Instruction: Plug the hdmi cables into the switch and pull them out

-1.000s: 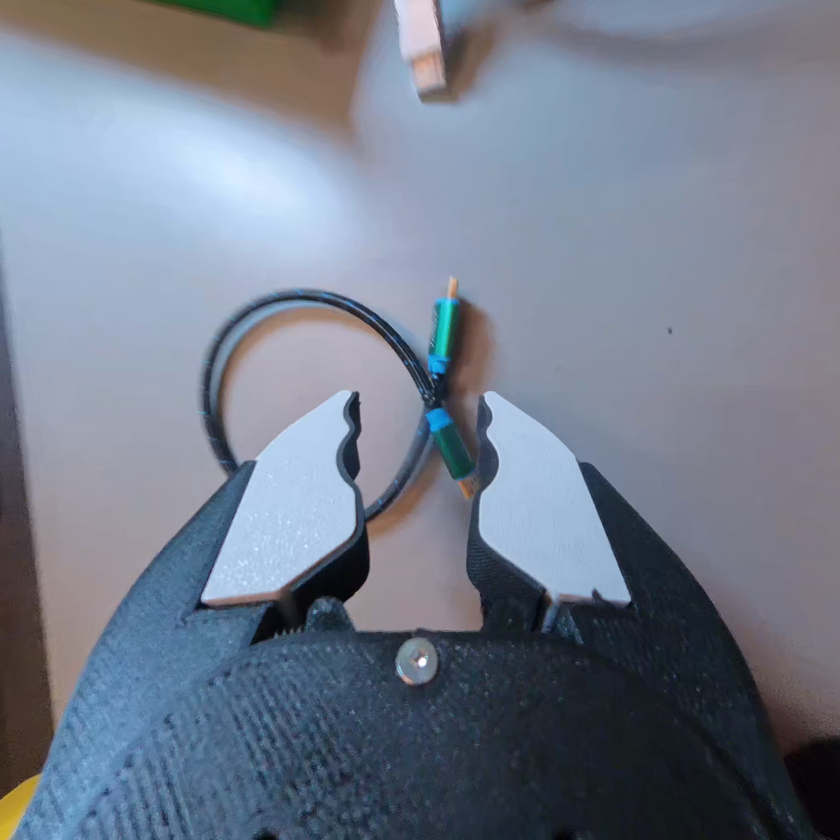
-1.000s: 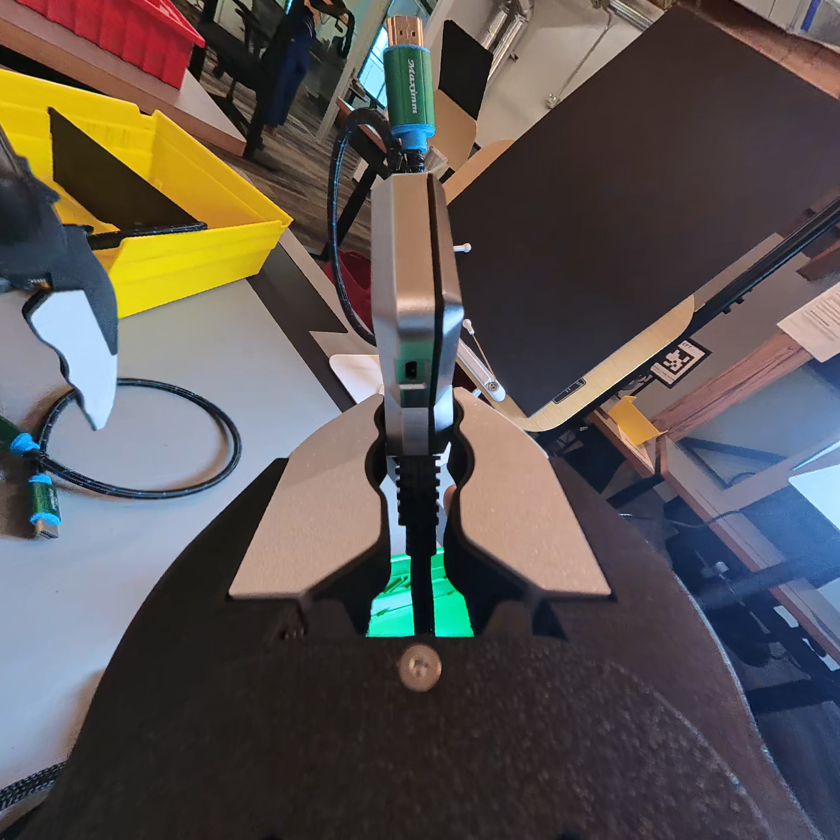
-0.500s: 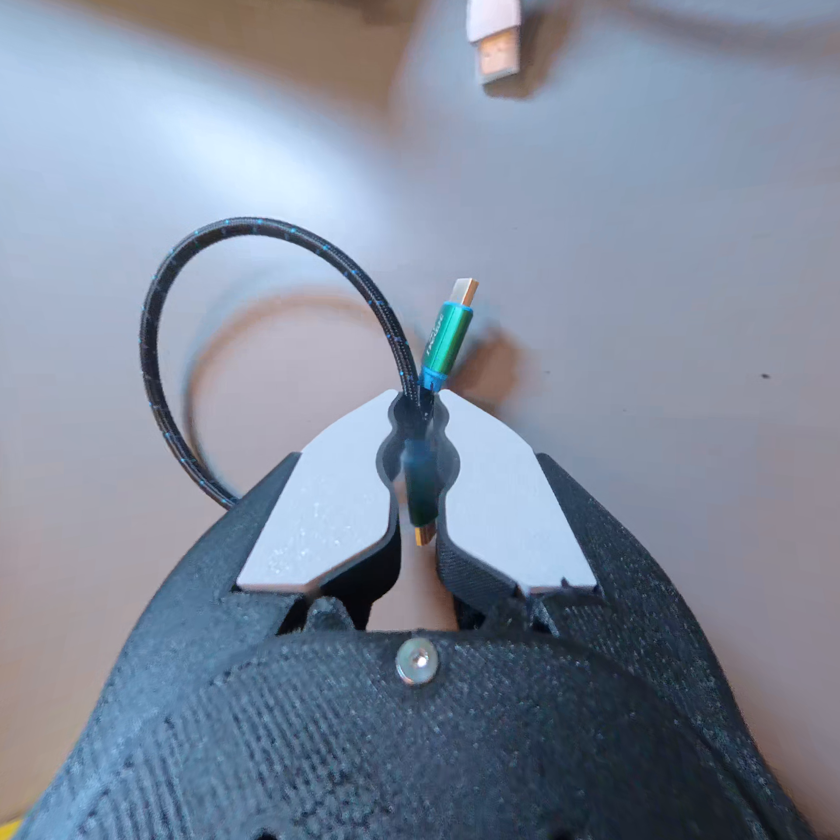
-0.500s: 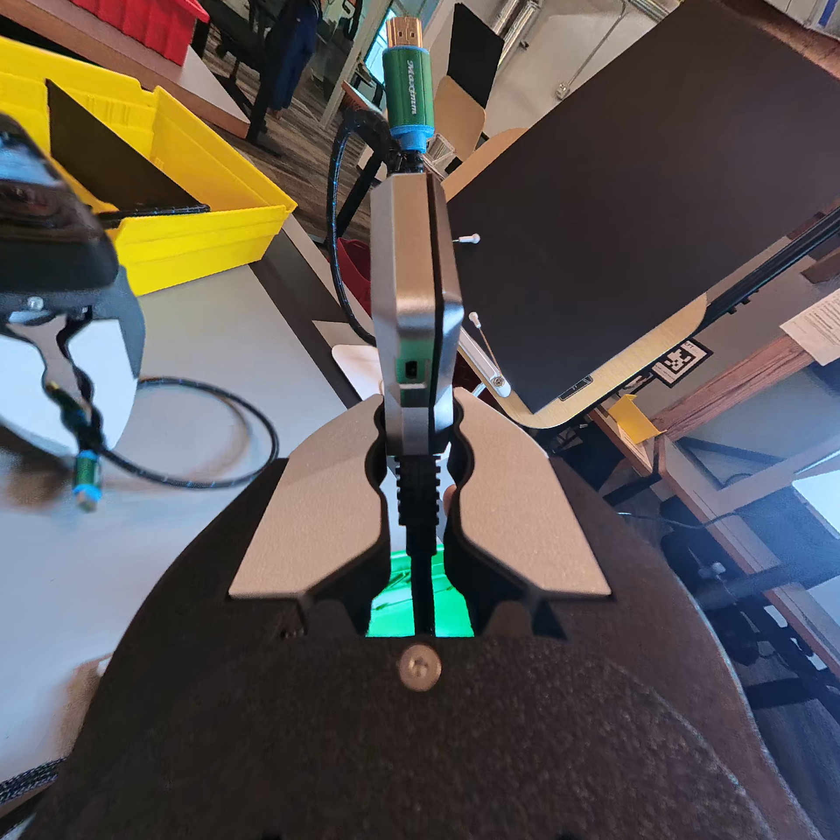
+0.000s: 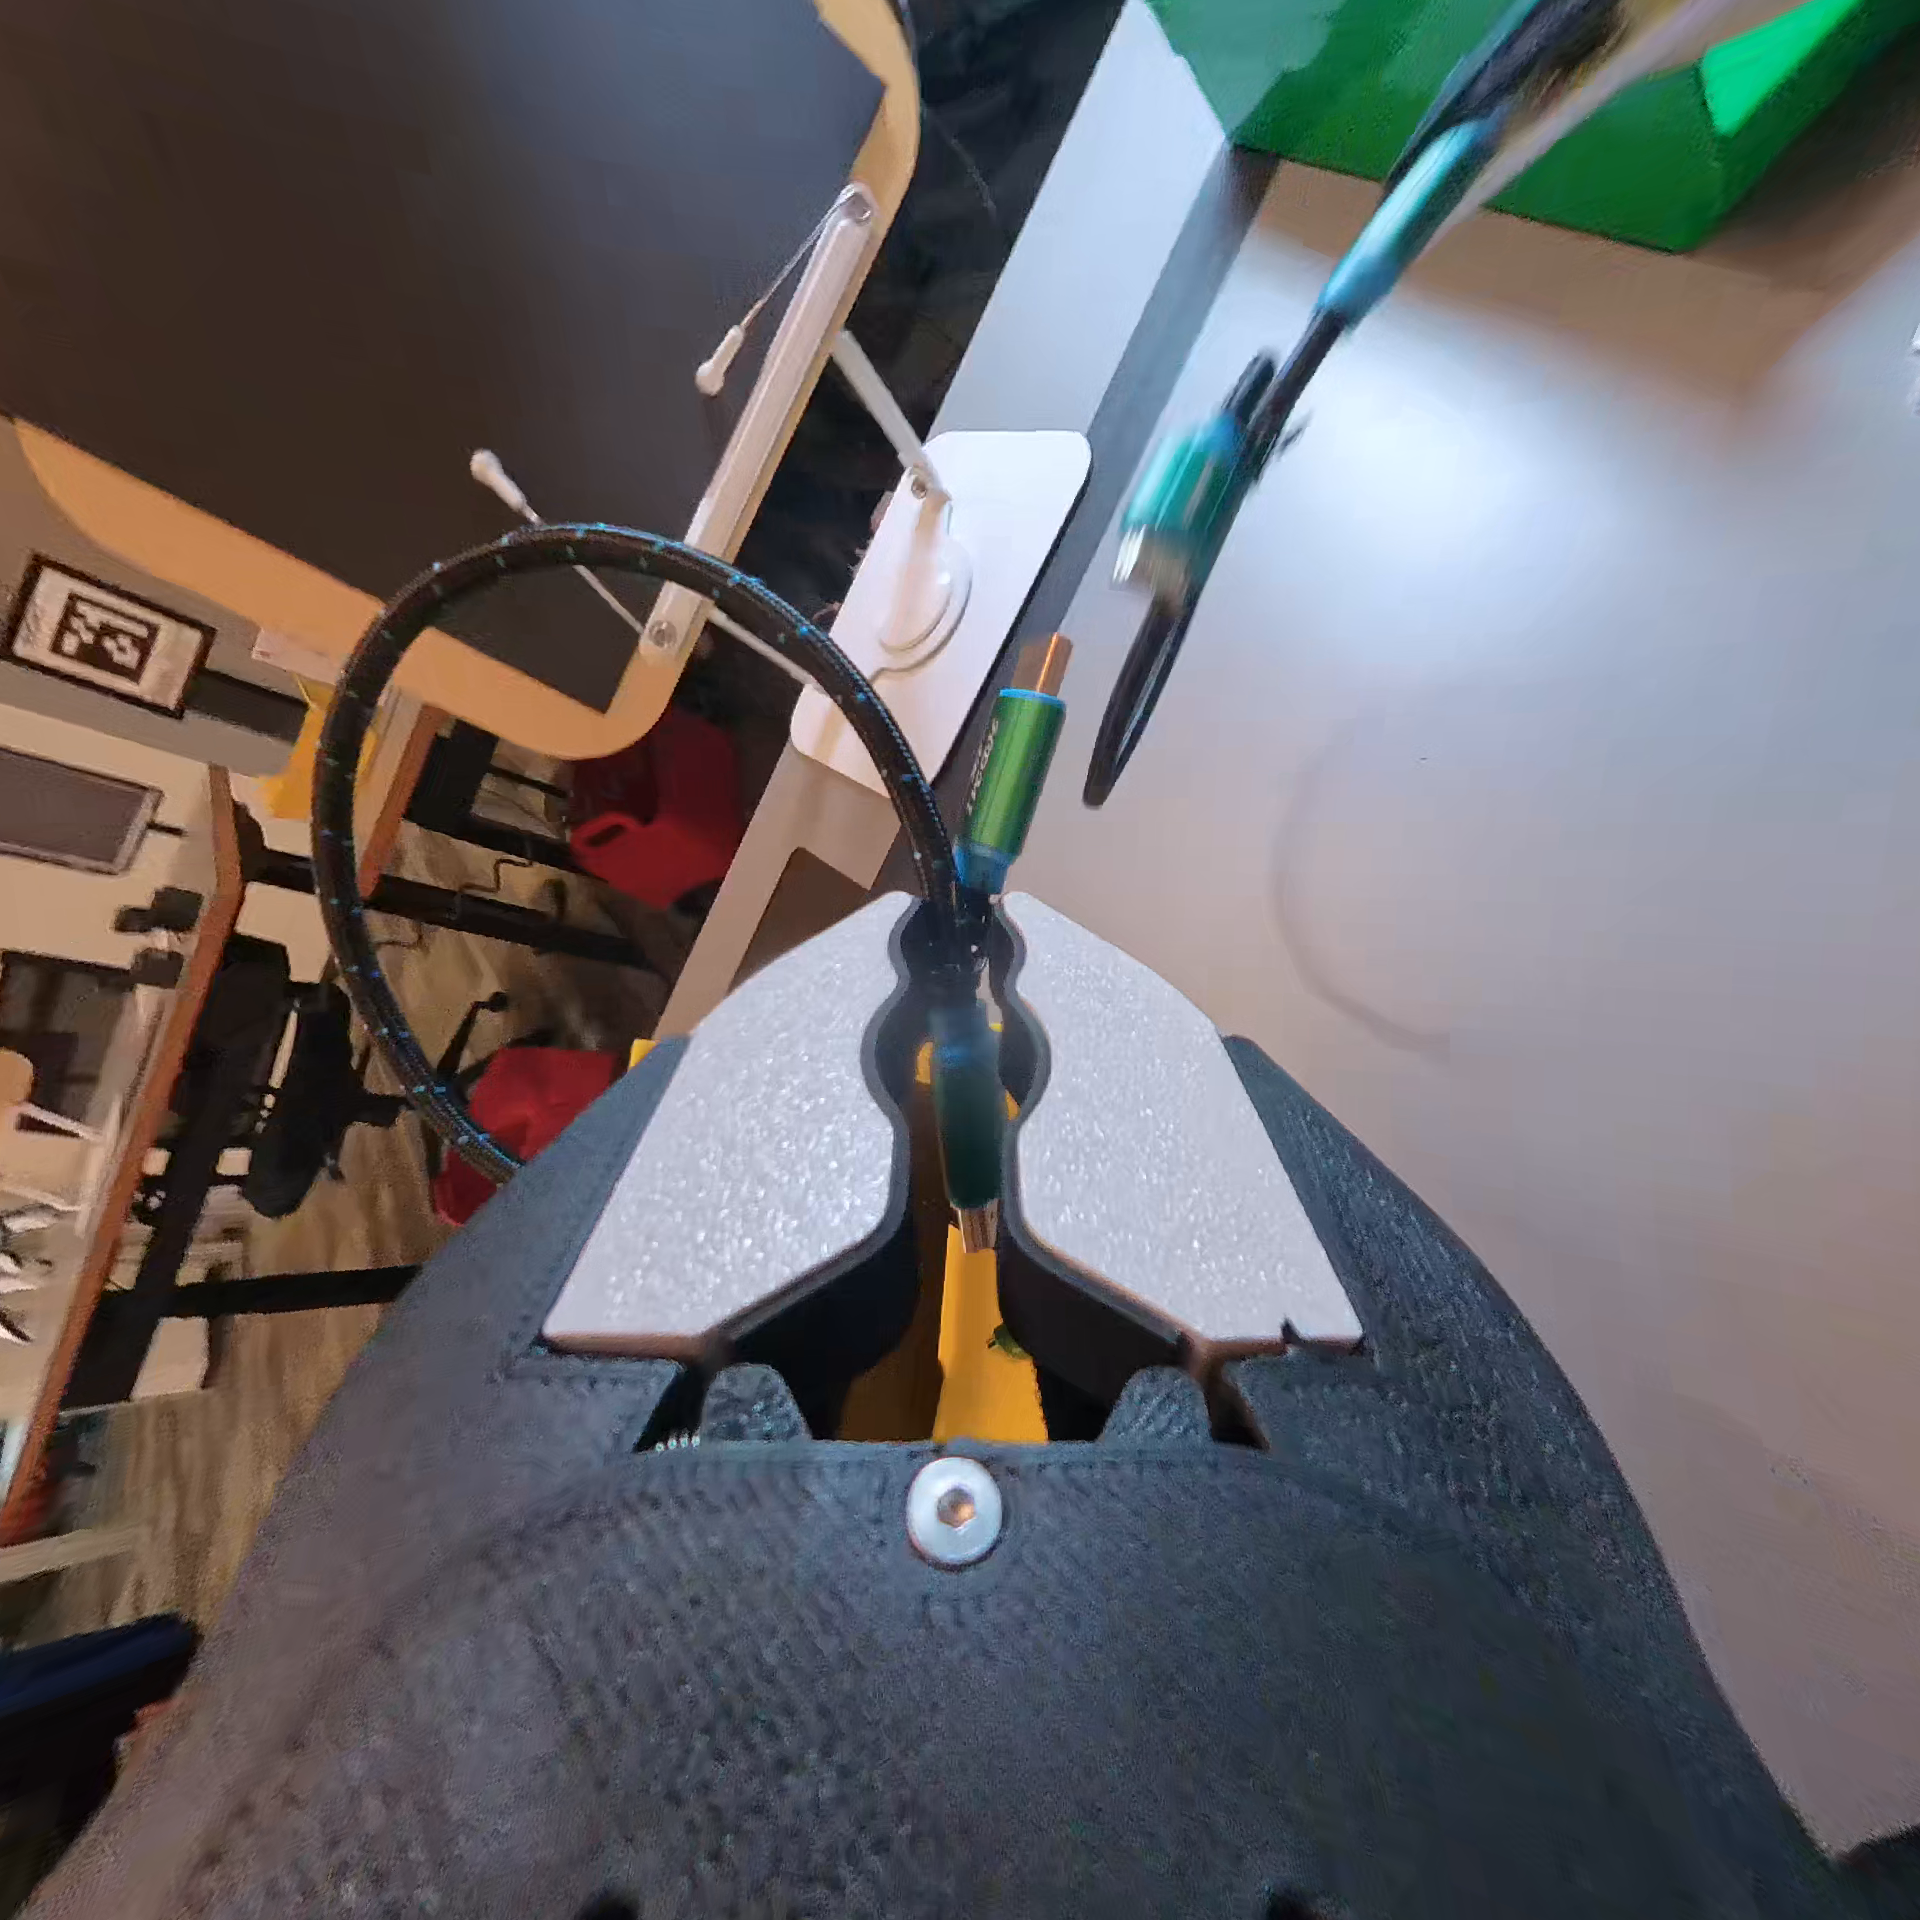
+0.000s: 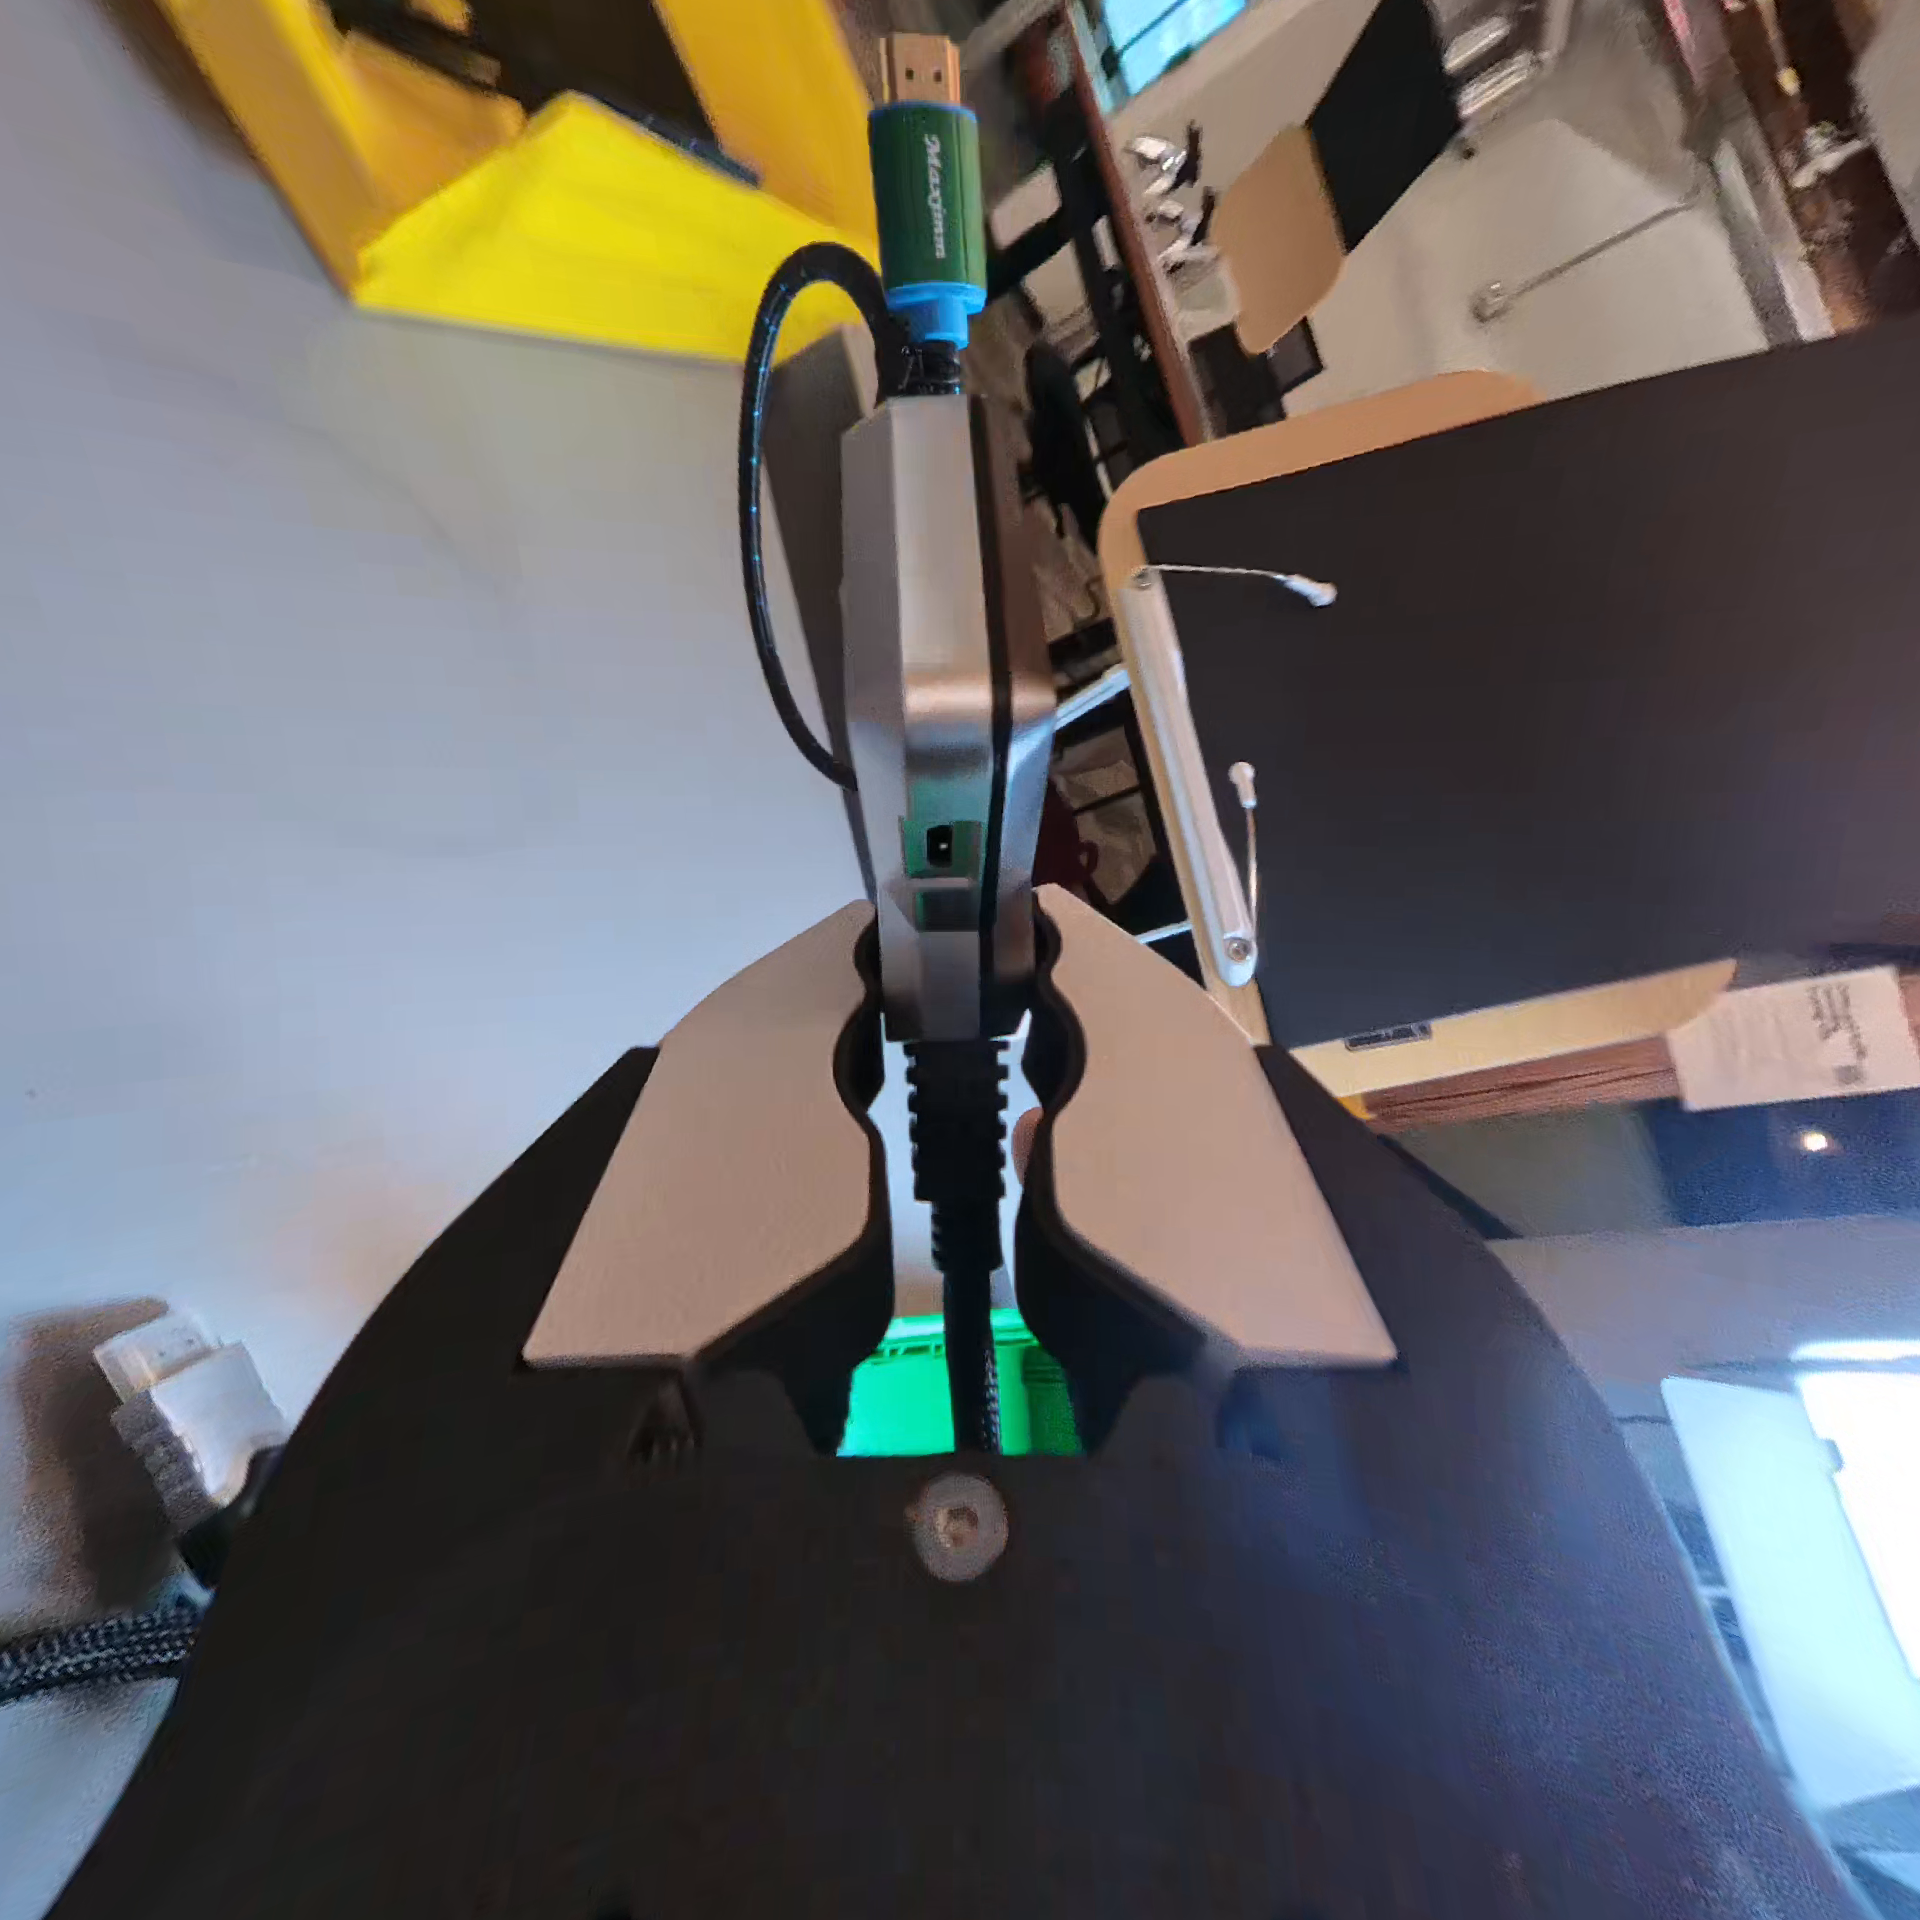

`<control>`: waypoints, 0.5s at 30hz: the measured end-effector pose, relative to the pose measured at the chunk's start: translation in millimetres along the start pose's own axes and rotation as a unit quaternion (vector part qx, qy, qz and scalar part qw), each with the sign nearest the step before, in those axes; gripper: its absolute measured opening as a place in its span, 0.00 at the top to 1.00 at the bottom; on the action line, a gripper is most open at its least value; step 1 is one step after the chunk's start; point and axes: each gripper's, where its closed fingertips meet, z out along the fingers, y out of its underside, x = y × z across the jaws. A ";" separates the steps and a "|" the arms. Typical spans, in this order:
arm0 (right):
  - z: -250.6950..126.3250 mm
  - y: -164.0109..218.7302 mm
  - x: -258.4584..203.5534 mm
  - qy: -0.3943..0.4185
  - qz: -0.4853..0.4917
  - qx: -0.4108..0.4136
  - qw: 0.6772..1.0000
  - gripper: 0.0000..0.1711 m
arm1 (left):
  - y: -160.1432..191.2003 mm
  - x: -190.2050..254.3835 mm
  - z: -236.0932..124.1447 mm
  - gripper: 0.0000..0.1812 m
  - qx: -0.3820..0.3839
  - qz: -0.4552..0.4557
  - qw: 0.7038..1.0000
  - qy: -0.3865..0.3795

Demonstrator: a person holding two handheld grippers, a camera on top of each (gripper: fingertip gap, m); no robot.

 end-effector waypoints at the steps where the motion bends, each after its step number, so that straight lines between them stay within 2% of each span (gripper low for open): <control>1: 5.5 0.0 -8.3 -0.007 -0.023 -0.013 1.000 0.87 | -5.9 7.9 -1.2 0.94 -0.002 0.015 1.000 0.005; 5: 20.0 -7.9 -37.1 -0.043 -0.051 -0.017 0.998 0.87 | -24.3 62.0 22.0 0.94 -0.026 0.084 0.994 0.061; 9: 25.1 -10.1 -47.3 -0.054 -0.062 -0.021 0.996 0.87 | -17.3 100.1 50.7 0.94 -0.066 0.123 0.984 0.109; 15: 27.7 -7.1 -49.2 -0.048 -0.066 -0.021 0.996 0.86 | -18.7 106.3 50.5 0.94 -0.059 0.102 0.984 0.130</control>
